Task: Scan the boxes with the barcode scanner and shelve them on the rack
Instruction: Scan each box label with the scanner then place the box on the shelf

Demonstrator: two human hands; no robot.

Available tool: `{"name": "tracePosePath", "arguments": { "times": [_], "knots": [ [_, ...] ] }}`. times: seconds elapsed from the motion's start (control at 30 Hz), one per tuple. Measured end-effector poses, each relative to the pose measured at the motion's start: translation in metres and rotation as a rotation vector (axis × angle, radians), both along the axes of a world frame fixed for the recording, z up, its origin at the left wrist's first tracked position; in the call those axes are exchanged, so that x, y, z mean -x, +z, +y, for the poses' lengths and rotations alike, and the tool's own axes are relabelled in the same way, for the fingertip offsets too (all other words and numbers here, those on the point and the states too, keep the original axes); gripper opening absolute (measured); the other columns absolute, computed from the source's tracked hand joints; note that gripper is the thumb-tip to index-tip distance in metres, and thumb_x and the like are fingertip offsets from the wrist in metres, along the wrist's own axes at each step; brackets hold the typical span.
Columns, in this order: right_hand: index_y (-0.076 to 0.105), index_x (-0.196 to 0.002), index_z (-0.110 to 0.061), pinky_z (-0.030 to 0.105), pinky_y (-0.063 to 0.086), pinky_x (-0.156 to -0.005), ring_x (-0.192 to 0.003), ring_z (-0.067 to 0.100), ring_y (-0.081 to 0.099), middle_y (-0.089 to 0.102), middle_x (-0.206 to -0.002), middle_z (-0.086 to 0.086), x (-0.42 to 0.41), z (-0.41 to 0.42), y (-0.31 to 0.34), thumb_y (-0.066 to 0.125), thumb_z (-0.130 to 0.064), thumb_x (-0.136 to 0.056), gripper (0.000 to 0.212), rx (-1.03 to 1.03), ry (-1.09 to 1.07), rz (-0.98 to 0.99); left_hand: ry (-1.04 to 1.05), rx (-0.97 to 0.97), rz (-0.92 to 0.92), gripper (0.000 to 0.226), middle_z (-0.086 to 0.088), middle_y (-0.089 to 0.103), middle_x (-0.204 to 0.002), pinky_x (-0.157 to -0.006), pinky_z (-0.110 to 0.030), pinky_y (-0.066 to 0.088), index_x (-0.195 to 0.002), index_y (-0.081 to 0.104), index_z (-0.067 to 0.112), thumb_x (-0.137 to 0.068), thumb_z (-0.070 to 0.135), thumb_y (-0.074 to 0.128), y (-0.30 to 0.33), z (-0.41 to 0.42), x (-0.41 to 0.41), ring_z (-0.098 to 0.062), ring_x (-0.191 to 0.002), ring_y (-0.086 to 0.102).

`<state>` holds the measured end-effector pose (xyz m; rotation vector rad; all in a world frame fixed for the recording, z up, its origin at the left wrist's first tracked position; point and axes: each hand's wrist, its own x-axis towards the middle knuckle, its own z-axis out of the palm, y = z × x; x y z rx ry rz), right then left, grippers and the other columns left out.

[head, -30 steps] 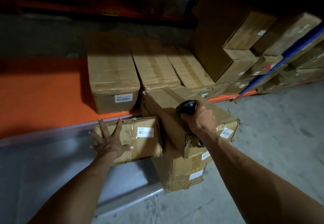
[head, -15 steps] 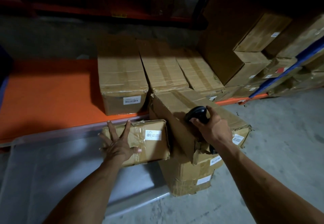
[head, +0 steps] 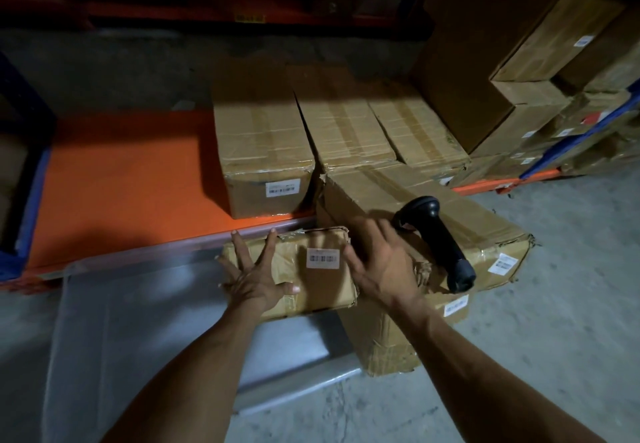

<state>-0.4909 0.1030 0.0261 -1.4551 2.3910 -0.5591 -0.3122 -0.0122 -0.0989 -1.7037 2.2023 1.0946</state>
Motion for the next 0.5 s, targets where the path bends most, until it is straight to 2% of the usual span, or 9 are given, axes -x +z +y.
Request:
{"name": "tracePosePath", "arguments": {
  "times": [0.17, 0.27, 0.33, 0.4, 0.43, 0.5],
  "knots": [
    [0.031, -0.16, -0.032, 0.044, 0.039, -0.115, -0.141, 0.031, 0.045, 0.037, -0.157, 0.01, -0.015, -0.018, -0.054, 0.055, -0.065, -0.096, 0.076, -0.12, -0.292, -0.415, 0.012, -0.001, 0.032, 0.123, 0.005, -0.052, -0.147, -0.108, -0.074, 0.015, -0.129, -0.026, 0.072, -0.069, 0.058, 0.08, -0.005, 0.001, -0.016, -0.046, -0.142, -0.03],
    [0.023, -0.163, -0.039, 0.05, 0.031, -0.12, -0.145, 0.038, 0.038, 0.034, -0.161, 0.015, -0.015, -0.039, -0.076, 0.048, -0.072, -0.095, 0.079, -0.186, -0.439, -0.604, 0.007, 0.019, 0.071, 0.12, 0.008, -0.045, -0.151, -0.11, -0.073, 0.015, -0.131, -0.021, 0.074, -0.066, 0.063, 0.079, -0.009, 0.005, -0.023, -0.043, -0.143, -0.03],
    [0.035, -0.157, -0.04, 0.047, 0.034, -0.116, -0.136, 0.035, 0.046, 0.048, -0.148, 0.012, -0.015, -0.051, -0.085, 0.052, -0.071, -0.095, 0.071, -0.172, -0.49, -0.702, 0.018, 0.017, 0.094, 0.111, 0.01, -0.038, -0.155, -0.113, -0.068, 0.018, -0.134, -0.012, 0.075, -0.067, 0.066, 0.076, -0.011, 0.009, -0.028, -0.04, -0.145, -0.024],
    [0.056, -0.14, -0.032, 0.036, 0.041, -0.103, -0.116, 0.025, 0.053, 0.059, -0.122, 0.003, -0.011, -0.06, -0.091, 0.066, -0.059, -0.093, 0.055, -0.089, -0.574, -0.749, 0.094, 0.06, 0.188, 0.085, 0.013, -0.018, -0.16, -0.116, -0.056, 0.022, -0.141, 0.011, 0.069, -0.076, 0.071, 0.064, -0.014, 0.011, -0.031, -0.032, -0.148, -0.008],
    [0.062, -0.129, -0.024, 0.028, 0.042, -0.093, -0.107, 0.021, 0.055, 0.062, -0.108, -0.001, -0.009, -0.063, -0.094, 0.073, -0.047, -0.092, 0.045, -0.025, -0.619, -0.784, 0.179, 0.104, 0.247, 0.068, 0.013, -0.003, -0.159, -0.117, -0.048, 0.022, -0.142, 0.026, 0.062, -0.082, 0.073, 0.054, -0.015, 0.009, -0.031, -0.028, -0.147, 0.004],
    [0.06, -0.109, -0.009, 0.019, 0.044, -0.077, -0.087, 0.017, 0.059, 0.062, -0.087, -0.003, 0.0, -0.066, -0.103, 0.076, -0.015, -0.092, 0.024, 0.045, -0.665, -0.924, 0.379, 0.205, 0.32, 0.05, 0.004, 0.028, -0.149, -0.115, -0.034, 0.023, -0.13, 0.054, 0.045, -0.089, 0.07, 0.041, -0.018, 0.004, -0.028, -0.024, -0.139, 0.03]
  ]
}}
